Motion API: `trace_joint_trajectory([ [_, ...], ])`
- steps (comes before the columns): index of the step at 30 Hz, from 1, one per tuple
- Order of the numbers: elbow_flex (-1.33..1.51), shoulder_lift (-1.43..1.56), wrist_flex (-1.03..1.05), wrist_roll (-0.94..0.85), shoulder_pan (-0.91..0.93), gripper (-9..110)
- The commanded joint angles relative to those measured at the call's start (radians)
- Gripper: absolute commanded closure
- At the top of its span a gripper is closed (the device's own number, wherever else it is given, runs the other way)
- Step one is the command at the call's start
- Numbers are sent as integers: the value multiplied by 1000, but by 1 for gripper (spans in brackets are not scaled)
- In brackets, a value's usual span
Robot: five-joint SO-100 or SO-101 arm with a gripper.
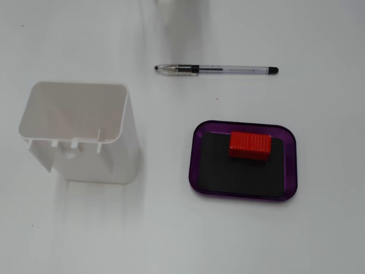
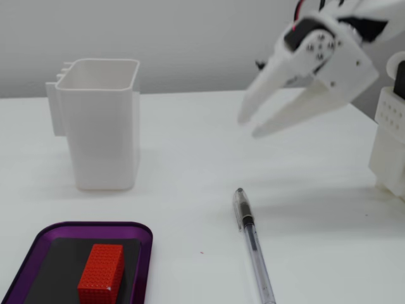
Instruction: Remove the cube from the box.
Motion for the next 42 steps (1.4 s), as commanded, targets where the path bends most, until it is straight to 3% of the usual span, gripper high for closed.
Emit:
trace_joint_trajectory([
  [1,-169,-210,-11,-20,-83,93],
  [5,-325,-644,-25,54,-95,86],
  [11,-805,-1189,48,204,-110,84],
  [18,-1344,-1566,238,373,-236,84],
  [23,-1582,-1740,239,442,-308,84],
  [33,-1657,-1948,252,436,-311,84],
  [42,-1663,-1957,238,434,-270,84],
])
